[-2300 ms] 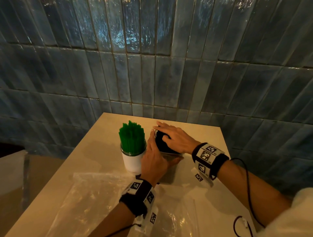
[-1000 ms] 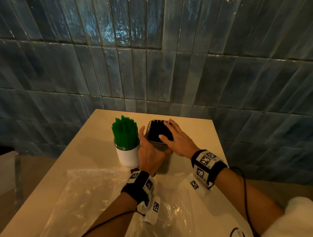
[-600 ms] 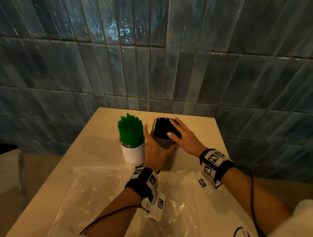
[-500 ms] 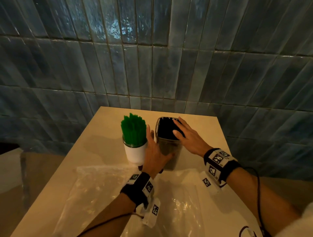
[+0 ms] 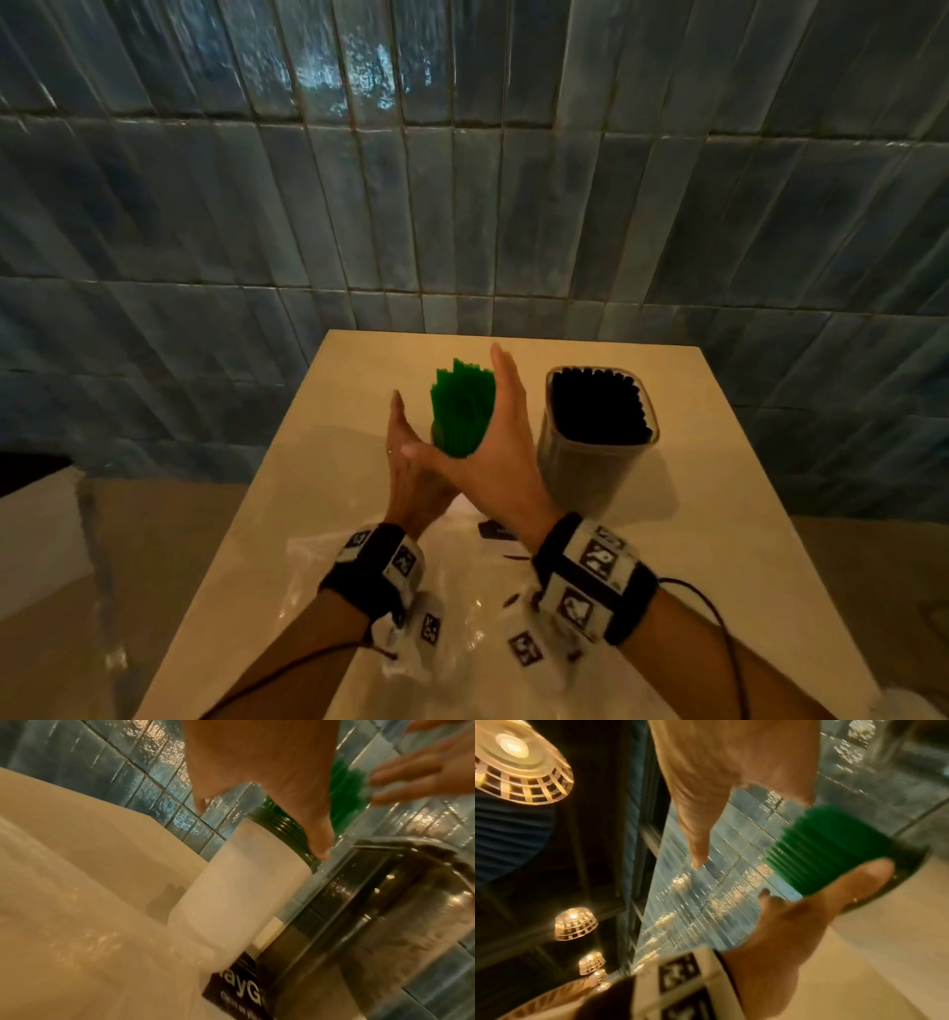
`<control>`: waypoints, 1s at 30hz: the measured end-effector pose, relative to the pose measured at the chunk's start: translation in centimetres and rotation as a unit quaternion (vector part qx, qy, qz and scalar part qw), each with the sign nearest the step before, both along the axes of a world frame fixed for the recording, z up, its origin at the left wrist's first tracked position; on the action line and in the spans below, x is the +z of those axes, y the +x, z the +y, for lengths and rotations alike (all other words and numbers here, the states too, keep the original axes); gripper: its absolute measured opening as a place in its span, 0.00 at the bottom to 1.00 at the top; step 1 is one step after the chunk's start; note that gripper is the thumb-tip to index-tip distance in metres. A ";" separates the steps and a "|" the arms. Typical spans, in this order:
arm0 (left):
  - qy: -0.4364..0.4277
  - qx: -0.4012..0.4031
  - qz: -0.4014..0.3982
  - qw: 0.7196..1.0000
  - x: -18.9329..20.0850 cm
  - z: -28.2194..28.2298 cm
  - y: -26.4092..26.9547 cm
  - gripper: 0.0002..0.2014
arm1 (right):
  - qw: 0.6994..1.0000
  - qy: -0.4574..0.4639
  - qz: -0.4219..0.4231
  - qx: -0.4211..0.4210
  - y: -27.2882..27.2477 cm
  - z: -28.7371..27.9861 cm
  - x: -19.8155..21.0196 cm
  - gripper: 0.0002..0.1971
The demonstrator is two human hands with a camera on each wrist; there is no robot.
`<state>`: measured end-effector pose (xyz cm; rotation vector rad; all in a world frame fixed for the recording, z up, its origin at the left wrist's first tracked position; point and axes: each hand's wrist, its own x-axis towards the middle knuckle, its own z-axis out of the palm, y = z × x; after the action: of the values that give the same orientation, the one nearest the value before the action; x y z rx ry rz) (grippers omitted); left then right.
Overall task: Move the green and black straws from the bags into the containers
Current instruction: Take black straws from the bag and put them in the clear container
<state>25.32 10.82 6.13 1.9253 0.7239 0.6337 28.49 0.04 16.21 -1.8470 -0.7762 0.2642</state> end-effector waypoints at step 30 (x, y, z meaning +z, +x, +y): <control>-0.034 -0.090 0.018 0.995 -1.8 1.1 2.1 0.46 | 0.925 -0.300 -0.188 0.136 7.2 3.9 -0.1 0.31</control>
<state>27.41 11.95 4.32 1.9170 0.5799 0.4577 35.73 3.89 16.11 -2.4033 -1.3354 0.3574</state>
